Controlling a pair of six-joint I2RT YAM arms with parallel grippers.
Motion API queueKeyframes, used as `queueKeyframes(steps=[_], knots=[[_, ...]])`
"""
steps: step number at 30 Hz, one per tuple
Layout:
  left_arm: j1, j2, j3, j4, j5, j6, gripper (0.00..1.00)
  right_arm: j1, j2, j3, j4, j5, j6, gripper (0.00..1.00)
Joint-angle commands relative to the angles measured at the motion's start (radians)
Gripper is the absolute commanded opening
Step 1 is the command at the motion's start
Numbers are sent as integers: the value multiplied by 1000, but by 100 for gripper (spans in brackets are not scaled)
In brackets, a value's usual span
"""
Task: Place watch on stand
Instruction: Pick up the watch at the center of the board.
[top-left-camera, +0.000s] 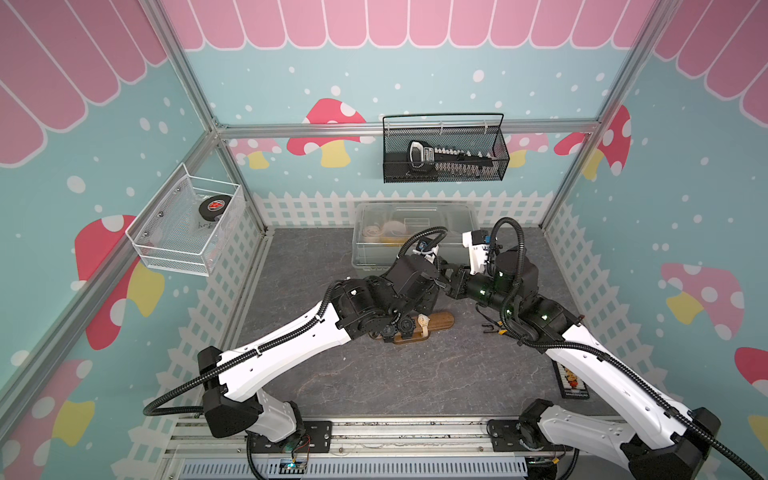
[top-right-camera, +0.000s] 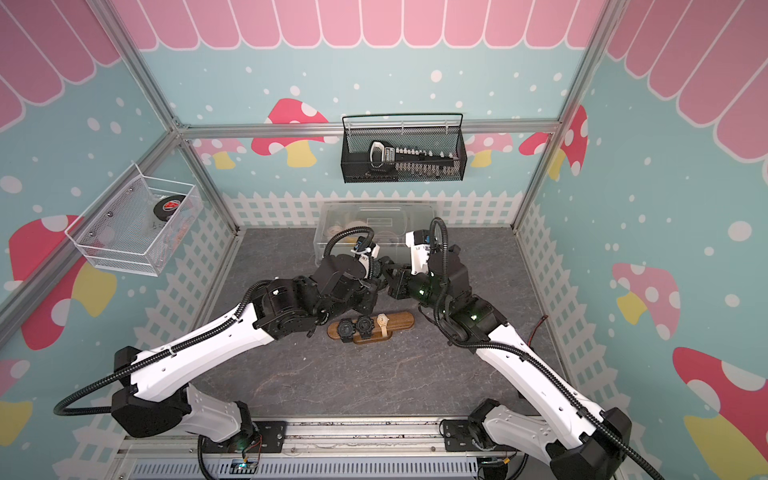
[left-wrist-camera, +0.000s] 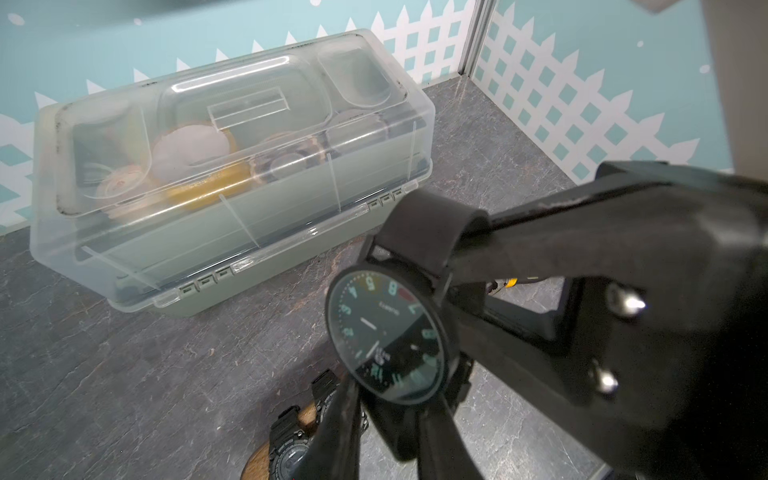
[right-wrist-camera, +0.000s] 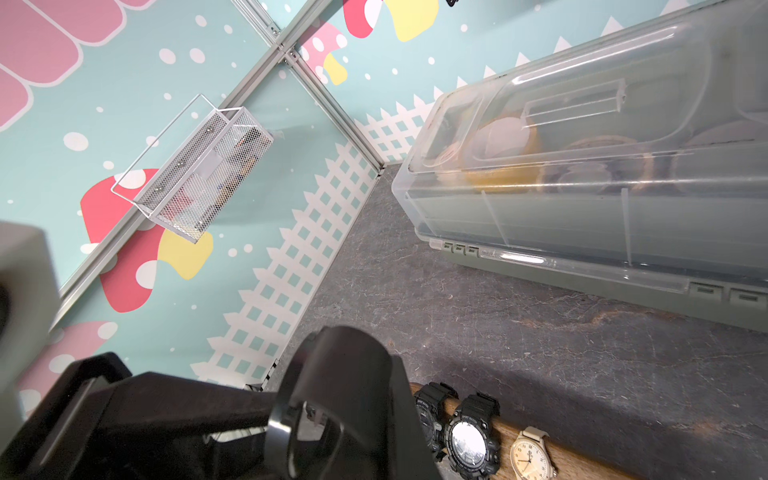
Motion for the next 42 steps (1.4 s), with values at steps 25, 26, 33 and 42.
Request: queueKeyframes(steps=[25,26,33,42], knots=[[14,-30,50,-65,-185,21,0,58,-38,-6,92,-73,-51,0],[22,-41,40,-54,-164,18,0,59,-42,-10,95,-73,-53,0],[74,-187,-152,160,-25,21,0,61,-82,-64,149,-71,-53,22],[87,-299,-305,305,22,106,0,59,-101,-98,217,-165,-57,37]])
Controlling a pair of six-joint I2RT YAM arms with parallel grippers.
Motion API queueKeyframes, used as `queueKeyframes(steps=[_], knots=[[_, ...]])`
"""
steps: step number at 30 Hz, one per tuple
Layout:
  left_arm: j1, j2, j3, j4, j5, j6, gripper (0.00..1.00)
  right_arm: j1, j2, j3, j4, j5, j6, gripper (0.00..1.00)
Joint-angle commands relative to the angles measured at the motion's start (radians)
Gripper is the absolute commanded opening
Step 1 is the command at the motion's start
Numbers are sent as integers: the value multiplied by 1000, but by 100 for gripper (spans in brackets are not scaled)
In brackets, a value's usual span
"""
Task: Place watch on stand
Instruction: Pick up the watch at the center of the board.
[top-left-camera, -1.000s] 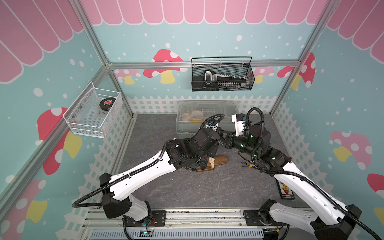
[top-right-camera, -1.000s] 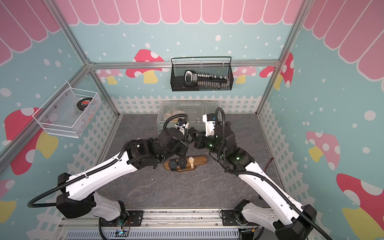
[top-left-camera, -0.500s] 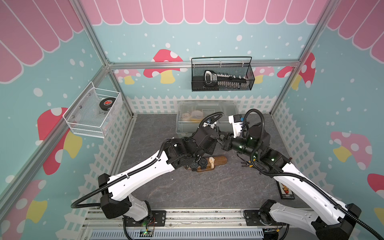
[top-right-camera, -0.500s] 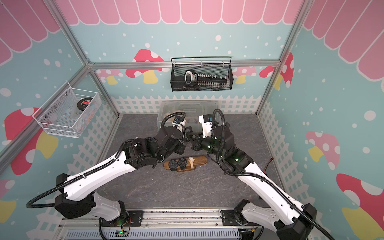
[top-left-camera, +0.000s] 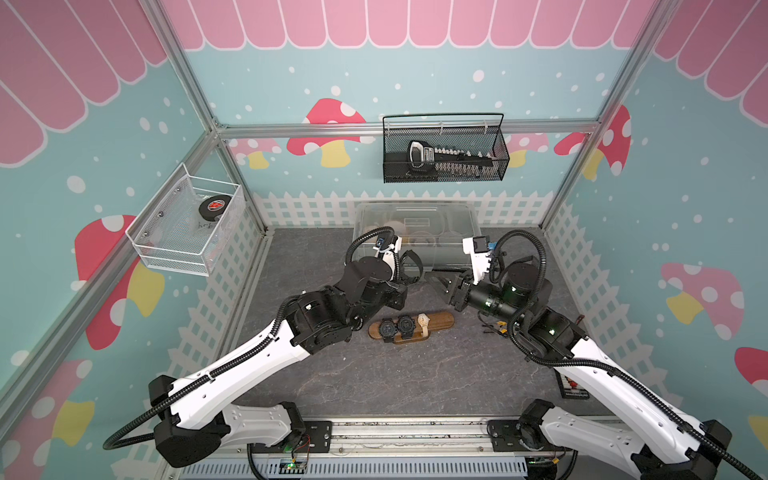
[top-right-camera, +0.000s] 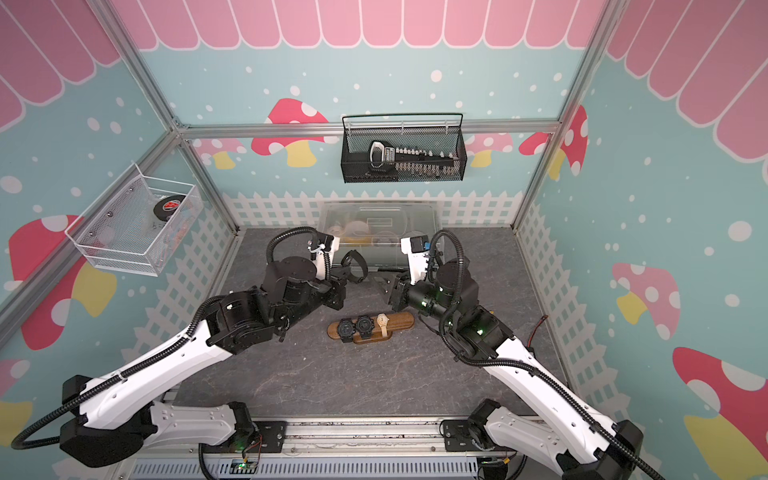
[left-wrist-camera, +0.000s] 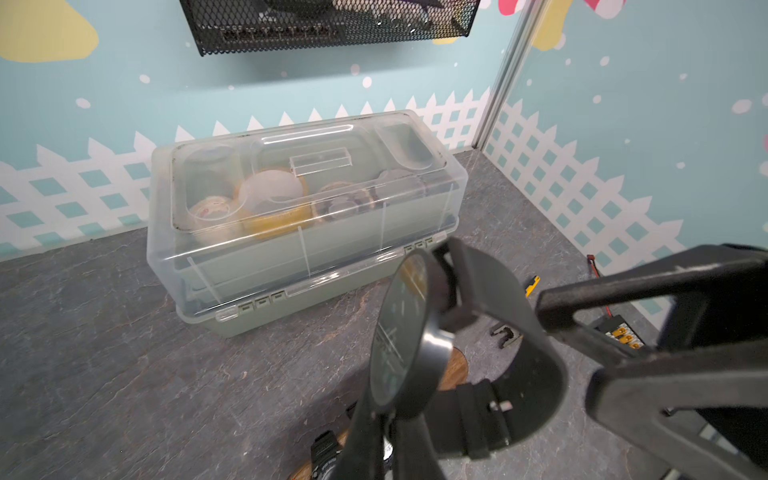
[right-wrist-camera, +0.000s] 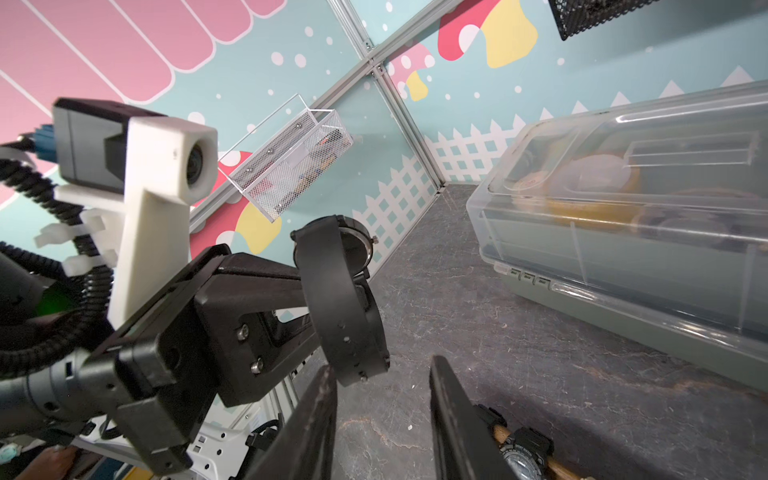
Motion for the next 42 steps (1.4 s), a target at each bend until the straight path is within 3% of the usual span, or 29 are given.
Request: queueKeyframes(steps=[1,10,26,30,34,35,39,42], knots=[[3,-43,-60,104,28,66,0,-1,-7,-6,53,-76,-13,38],[4,-140,-182,190,53,184,0,-34,82,78,97,-364,24,41],[4,-179,-232,183,150,261,0,-69,200,83,355,-624,243,39],[3,-182,-232,177,146,264,0,-69,214,80,356,-624,252,29],[3,-188,-228,179,141,262,0,-69,220,64,356,-610,256,7],[3,-187,-226,180,138,258,4,-68,218,59,356,-605,253,2],[3,-196,-215,177,115,224,43,-69,194,35,359,-571,235,0],[6,-206,-209,174,110,199,51,-69,171,25,338,-535,203,0]])
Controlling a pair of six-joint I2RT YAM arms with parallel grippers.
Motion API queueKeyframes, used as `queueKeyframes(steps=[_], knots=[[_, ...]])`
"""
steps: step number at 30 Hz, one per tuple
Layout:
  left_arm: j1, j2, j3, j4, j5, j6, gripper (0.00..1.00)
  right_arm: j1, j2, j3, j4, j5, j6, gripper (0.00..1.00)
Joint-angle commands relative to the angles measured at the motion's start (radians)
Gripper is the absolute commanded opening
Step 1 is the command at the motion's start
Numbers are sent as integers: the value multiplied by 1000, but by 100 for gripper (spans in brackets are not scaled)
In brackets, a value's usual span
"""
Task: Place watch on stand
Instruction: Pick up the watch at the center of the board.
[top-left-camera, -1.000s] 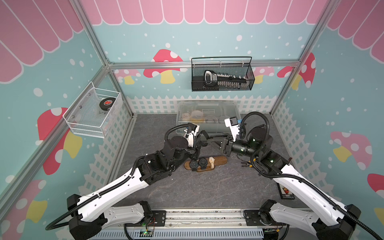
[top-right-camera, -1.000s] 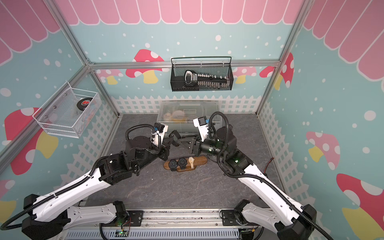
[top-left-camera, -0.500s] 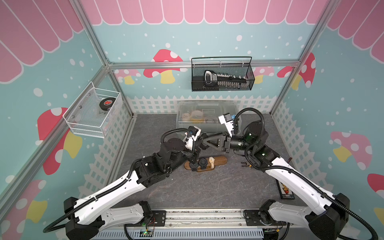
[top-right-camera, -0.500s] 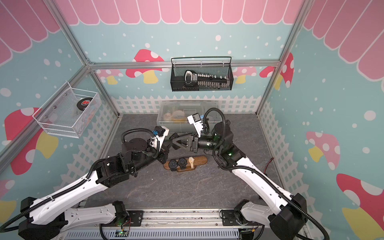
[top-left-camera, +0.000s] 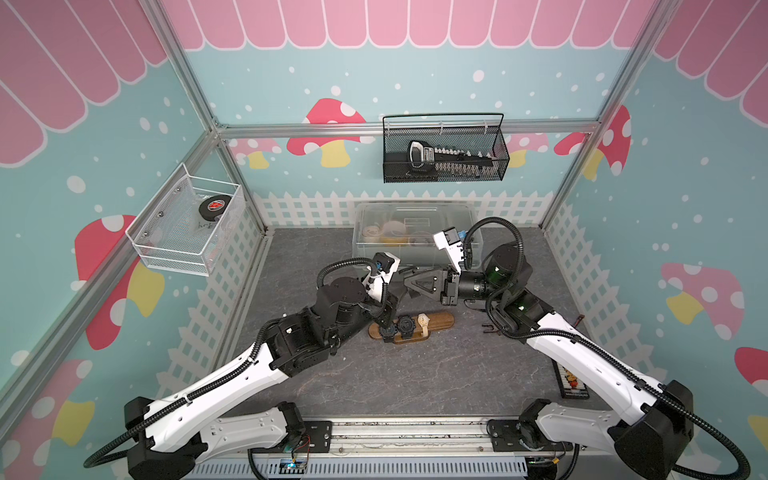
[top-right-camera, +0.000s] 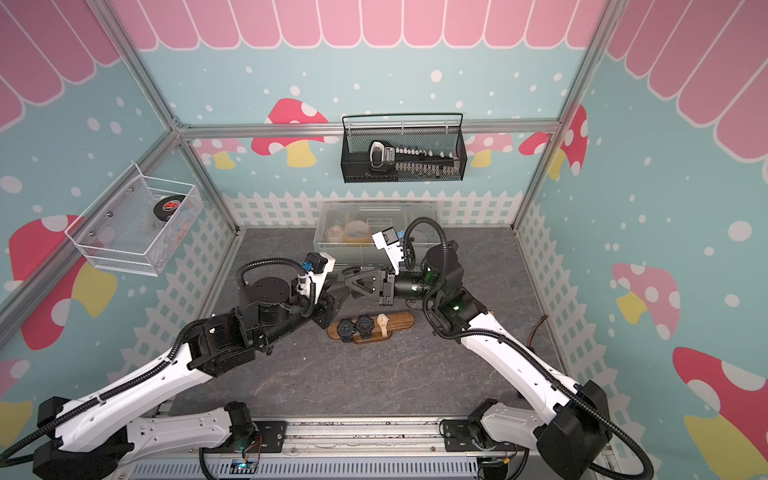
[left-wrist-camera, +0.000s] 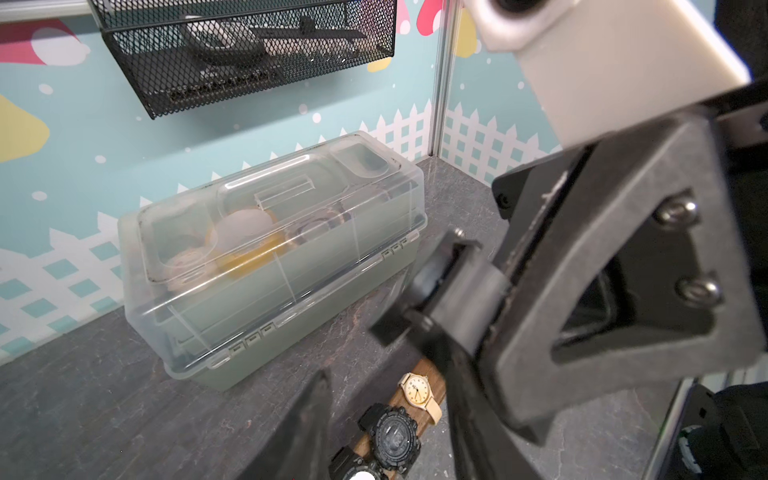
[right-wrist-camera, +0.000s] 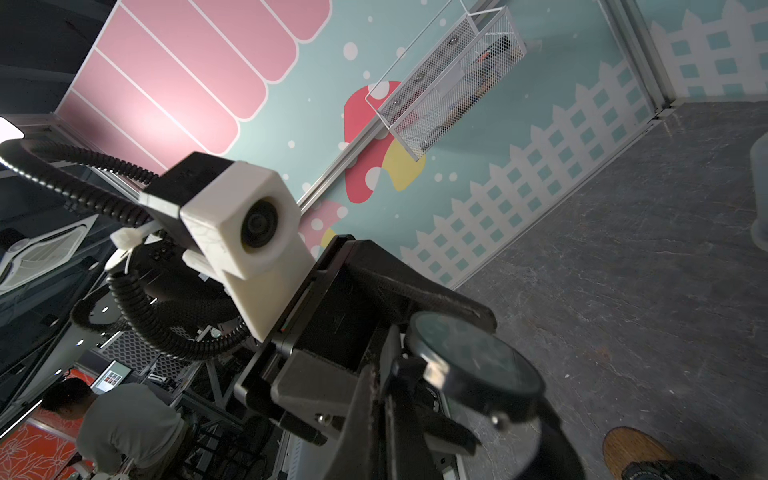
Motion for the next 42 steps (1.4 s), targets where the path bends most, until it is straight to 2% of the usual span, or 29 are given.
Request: queueKeyframes(steps=[1,9,13,16,21,26,31,42], knots=[[8,-29,17,3,-15,-27,52,-1,-42,-10,8,45,-44,0],[32,-77,9,-18,-5,-101,52,-1,-88,-14,-70,108,-178,0],[86,-122,1,-15,29,-198,53,0,-133,-43,-113,153,-278,0],[177,-134,7,-12,144,-319,52,-1,-156,-65,-126,166,-332,0],[337,-79,33,-2,450,-546,52,0,-164,-82,-150,169,-388,0],[368,18,49,39,676,-716,50,-1,-164,-87,-146,169,-416,0],[386,133,44,169,962,-925,45,-1,-166,-84,-169,181,-464,0],[386,121,-62,452,1054,-1169,45,0,-151,-103,-179,160,-534,0]])
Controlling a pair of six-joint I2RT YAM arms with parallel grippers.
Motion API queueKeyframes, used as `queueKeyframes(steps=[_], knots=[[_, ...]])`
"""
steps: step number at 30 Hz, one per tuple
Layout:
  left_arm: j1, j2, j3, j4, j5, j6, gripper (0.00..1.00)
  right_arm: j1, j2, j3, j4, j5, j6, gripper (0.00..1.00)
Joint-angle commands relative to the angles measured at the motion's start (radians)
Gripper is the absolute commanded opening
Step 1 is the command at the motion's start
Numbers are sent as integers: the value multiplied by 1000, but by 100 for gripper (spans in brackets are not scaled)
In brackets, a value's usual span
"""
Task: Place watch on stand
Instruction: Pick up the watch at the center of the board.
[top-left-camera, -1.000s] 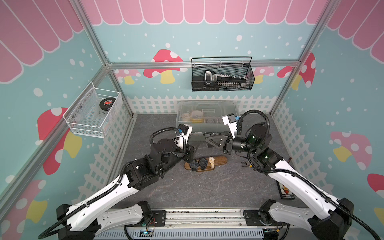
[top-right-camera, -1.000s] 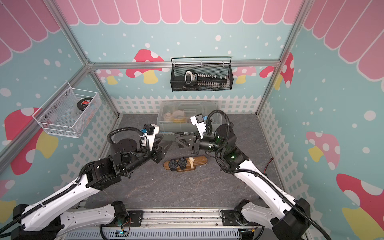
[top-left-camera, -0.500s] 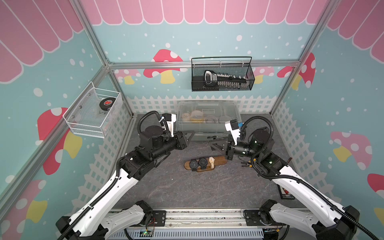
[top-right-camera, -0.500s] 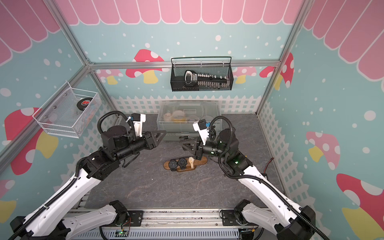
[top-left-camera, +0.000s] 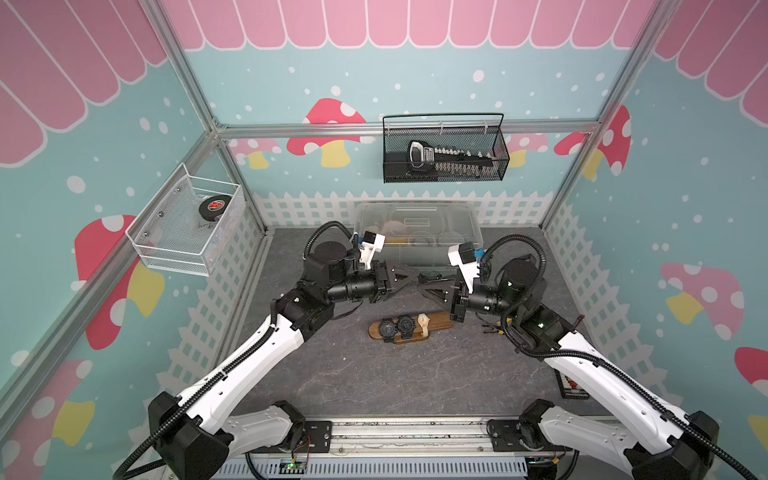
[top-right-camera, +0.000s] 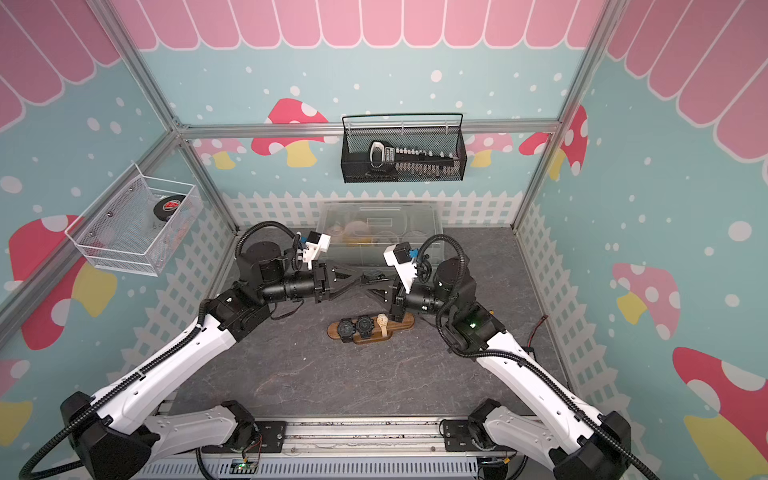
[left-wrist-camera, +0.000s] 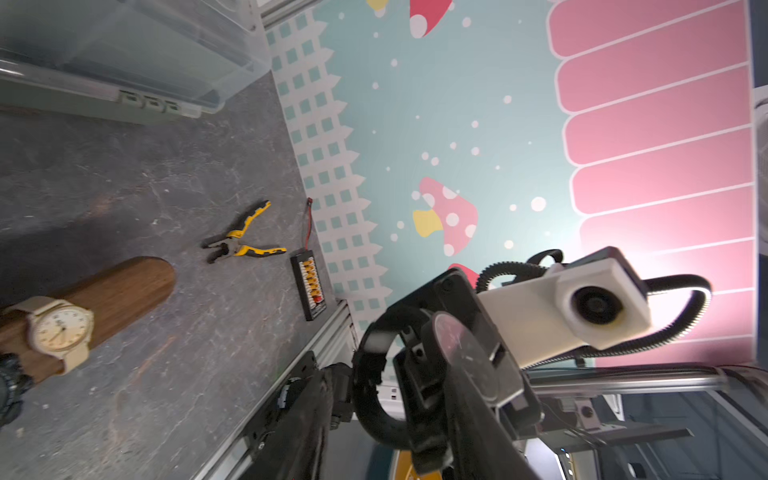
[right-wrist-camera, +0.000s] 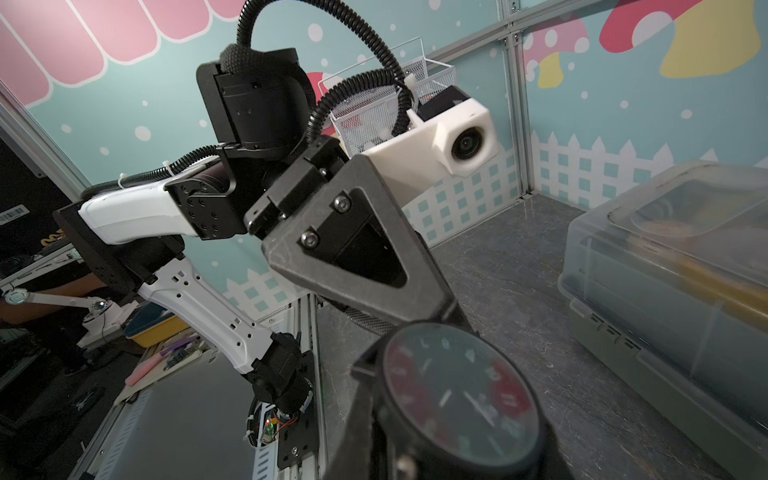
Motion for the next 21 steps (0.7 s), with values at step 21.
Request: queueKeyframes(steps=[21], knots=[[13,18,-36,247,102,-192,45,-1,84,-3,80,-115,-27,0]])
